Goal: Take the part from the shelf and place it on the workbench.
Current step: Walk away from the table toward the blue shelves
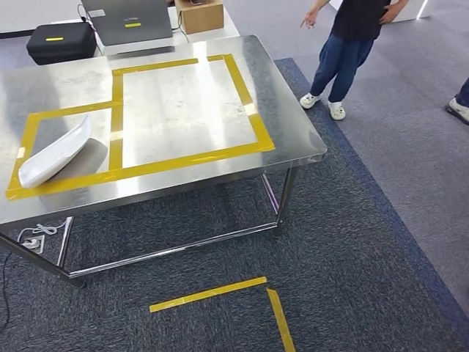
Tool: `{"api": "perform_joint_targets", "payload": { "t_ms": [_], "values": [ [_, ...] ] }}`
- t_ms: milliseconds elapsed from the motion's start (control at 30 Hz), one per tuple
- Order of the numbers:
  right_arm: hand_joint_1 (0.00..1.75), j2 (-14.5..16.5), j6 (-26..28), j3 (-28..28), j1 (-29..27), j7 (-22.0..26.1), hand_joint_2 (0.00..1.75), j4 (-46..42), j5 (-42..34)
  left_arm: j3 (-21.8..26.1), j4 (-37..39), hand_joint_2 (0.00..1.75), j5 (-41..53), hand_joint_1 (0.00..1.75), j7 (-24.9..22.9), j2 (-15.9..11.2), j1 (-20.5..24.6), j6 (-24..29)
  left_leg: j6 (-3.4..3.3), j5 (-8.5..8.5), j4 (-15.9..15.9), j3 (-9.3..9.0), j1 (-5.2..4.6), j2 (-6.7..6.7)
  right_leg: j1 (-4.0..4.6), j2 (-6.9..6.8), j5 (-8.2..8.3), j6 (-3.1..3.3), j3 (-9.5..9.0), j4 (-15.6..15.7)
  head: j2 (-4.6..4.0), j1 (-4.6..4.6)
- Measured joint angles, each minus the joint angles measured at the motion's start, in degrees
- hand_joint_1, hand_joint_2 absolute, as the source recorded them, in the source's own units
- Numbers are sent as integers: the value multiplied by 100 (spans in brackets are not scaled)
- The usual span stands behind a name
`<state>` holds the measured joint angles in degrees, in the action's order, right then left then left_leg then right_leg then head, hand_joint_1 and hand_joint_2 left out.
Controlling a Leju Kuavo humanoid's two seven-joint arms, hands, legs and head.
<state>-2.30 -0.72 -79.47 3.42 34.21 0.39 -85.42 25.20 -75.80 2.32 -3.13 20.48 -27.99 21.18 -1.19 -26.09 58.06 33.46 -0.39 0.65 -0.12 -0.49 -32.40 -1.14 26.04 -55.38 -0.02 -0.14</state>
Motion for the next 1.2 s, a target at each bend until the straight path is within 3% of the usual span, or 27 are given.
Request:
{"api": "perform_joint_targets", "payload": {
  "t_ms": [167, 233, 367, 433, 700, 1200],
  "values": [
    [0, -2, -47, 3, 6, 34, 0, 0, 0, 0, 0, 0, -54, 0, 38, 0, 0, -48, 0, 0, 0, 1, -1, 0, 0, 0, 0, 0, 0, 0, 0, 0],
    [0, -48, -458, 55, 44, 221, 0, 0, 0, 51, 1, 0, -532, 0, 290, -1, 30, -482, -1, 2, 0, 3, -2, 1, 0, 3, 2, -3, 3, 0, 0, -1],
    [0, -286, -1763, 263, 225, 559, 0, 1, 0, 633, 19, 0, -1859, 0, 691, -25, 317, -3195, -9, 11, 0, 7, -2, 1, -2, -3, 7, -10, 5, 0, 0, 1],
    [0, -370, -1857, 324, 274, 577, 0, 2, 0, 905, 33, 0, -1944, 0, 691, -39, 422, -3919, -10, 13, 0, 7, -3, 0, -2, -1, 9, -13, 5, 0, 0, 1],
    [0, -497, -1899, 435, 299, 584, 0, 2, 0, 1298, 104, 0, -1980, 0, 691, -63, 528, -3792, -12, 12, 2, 17, -4, 1, -5, -3, 10, -16, 13, 0, 0, 1],
    [0, -527, -1899, 477, 304, 584, 0, 2, 0, 1370, 156, 0, -1982, 0, 691, -72, 553, -3792, -12, 12, 2, 17, -5, 1, -5, -2, 10, -16, 14, 0, 0, 1]
  ]
}}
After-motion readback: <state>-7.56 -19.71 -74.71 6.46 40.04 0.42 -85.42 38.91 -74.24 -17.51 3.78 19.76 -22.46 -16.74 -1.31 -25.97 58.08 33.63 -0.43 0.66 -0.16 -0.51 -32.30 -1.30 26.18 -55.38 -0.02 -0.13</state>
